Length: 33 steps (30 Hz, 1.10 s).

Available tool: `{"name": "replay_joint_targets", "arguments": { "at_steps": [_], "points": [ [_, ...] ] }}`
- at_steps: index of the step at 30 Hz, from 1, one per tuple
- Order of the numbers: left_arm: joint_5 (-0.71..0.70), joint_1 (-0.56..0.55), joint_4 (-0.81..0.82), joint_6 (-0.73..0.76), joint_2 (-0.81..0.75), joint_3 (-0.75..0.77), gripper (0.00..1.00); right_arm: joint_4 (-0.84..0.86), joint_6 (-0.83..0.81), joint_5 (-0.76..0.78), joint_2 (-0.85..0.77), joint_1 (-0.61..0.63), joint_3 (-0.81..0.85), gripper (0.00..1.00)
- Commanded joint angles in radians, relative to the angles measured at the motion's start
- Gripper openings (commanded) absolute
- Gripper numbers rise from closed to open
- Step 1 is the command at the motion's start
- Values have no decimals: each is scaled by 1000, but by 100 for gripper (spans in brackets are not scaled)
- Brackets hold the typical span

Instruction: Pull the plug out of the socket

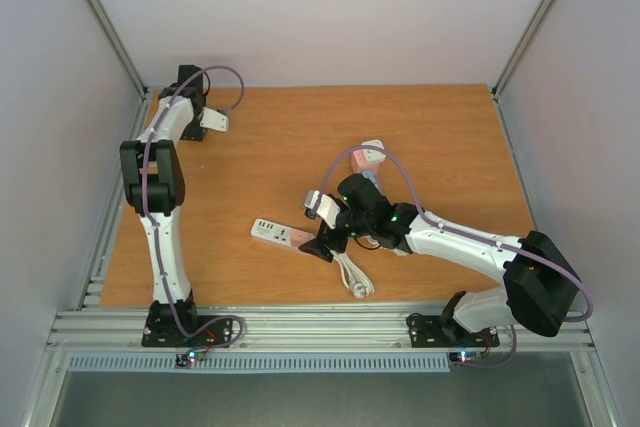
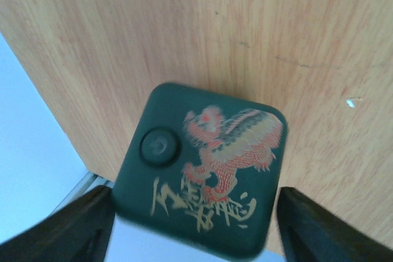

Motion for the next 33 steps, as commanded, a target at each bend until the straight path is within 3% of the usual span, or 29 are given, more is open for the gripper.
{"name": "replay_joint_targets", "arguments": {
  "at_steps": [1,3,12,21,26,33],
  "points": [
    [50,-3,15,-23,-2,61,92,23,16,5,-2,-1,-8,99],
    [88,-1,5,-54,-26,58,100,23,18,4,-2,-2,-6,99],
    [397,22,-5,-297,-222,-27,100,20,37,-8,-23,-9,1,98],
    [757,23,310,-631,-633,-512,100,0,42,-38,-86,-12,-23,99],
    [902,13,254,-695,-805,-669,100,-2,44,-40,-127,-12,-56,99],
    [959,-38,235,-761,-979,-897,100,19,-3,-45,-160,-11,-116,99]
  ]
}}
